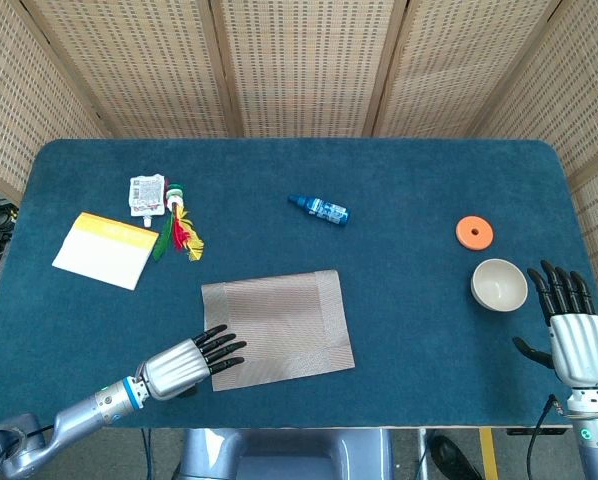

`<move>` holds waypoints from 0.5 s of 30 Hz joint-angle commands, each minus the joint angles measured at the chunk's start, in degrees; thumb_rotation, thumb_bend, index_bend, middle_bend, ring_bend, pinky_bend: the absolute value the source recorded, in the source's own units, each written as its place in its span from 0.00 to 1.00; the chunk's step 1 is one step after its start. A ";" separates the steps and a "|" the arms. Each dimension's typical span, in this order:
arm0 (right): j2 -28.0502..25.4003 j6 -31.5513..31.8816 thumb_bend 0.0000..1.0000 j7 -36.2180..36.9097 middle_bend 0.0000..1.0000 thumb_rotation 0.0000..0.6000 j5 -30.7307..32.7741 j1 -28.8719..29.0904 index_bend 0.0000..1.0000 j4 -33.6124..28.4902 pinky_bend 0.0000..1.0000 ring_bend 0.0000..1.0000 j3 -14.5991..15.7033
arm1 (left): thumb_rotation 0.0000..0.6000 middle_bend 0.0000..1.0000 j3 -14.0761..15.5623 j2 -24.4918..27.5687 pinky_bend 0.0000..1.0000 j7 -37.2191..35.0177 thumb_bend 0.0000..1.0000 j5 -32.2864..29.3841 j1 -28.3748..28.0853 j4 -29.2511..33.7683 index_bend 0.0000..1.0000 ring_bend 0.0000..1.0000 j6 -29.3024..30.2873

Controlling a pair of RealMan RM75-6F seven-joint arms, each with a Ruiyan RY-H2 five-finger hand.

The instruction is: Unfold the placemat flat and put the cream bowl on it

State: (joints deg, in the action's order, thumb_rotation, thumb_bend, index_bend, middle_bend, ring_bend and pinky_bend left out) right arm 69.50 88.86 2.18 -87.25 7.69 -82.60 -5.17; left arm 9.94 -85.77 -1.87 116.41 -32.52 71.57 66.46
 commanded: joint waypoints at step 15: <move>-0.33 0.44 0.00 0.17 0.00 1.00 -0.32 -0.44 0.09 -0.35 0.00 0.00 -0.45 | 1.00 0.00 1.03 -5.77 0.00 -0.15 0.19 -2.90 -2.76 -4.35 0.13 0.00 -2.28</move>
State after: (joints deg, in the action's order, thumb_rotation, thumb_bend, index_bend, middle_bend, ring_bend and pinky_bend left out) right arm 69.18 89.29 2.35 -87.57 7.26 -82.94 -5.62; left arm 10.94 -91.44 -2.10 113.60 -35.19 67.22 64.28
